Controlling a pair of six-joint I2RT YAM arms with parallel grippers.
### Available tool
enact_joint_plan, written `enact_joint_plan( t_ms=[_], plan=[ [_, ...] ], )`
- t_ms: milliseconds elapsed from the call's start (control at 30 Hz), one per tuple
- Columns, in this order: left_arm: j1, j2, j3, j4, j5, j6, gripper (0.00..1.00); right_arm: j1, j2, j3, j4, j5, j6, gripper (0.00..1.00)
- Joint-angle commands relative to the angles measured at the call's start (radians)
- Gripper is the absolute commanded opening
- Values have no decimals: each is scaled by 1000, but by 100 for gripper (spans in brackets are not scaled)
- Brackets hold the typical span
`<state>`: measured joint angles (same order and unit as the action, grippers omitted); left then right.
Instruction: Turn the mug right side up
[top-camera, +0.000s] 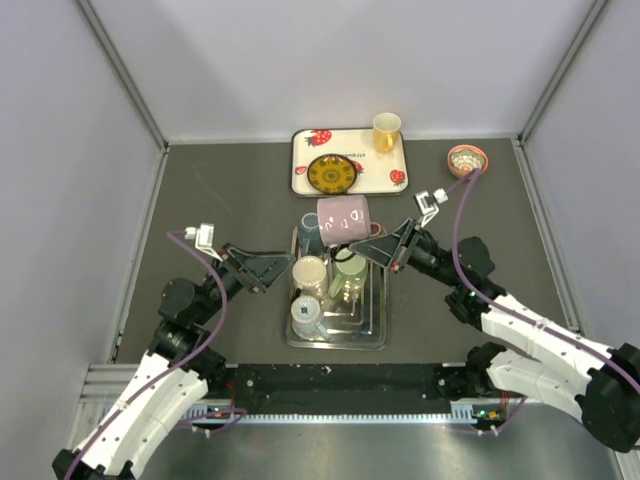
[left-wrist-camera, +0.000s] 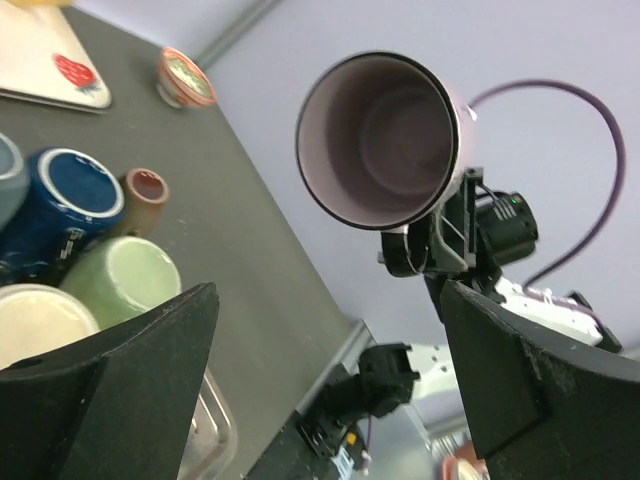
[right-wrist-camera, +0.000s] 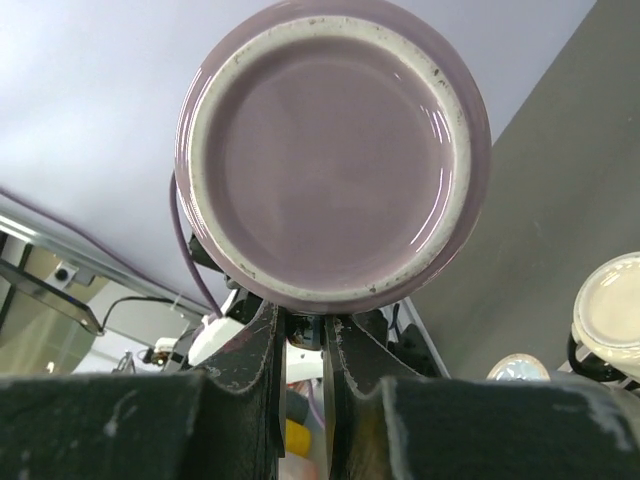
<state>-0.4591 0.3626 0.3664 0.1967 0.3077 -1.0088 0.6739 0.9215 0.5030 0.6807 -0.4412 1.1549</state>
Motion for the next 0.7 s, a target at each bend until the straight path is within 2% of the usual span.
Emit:
enact_joint_plan(
  t_ms=[0,233,333,667],
  plan=[
    [-4,104,55,199,188,-17,97,-7,7,52,199,-43,13,0],
    [-15,275,95,308,318,-33,86,-4,30,71,151,-67,-18,0],
    [-36,344,106,406,358,-59,83,0,43,78,137,-74,-33,0],
    [-101,460,167,449,355,-42,82,6,77,109,121,-83,-58,0]
  ],
)
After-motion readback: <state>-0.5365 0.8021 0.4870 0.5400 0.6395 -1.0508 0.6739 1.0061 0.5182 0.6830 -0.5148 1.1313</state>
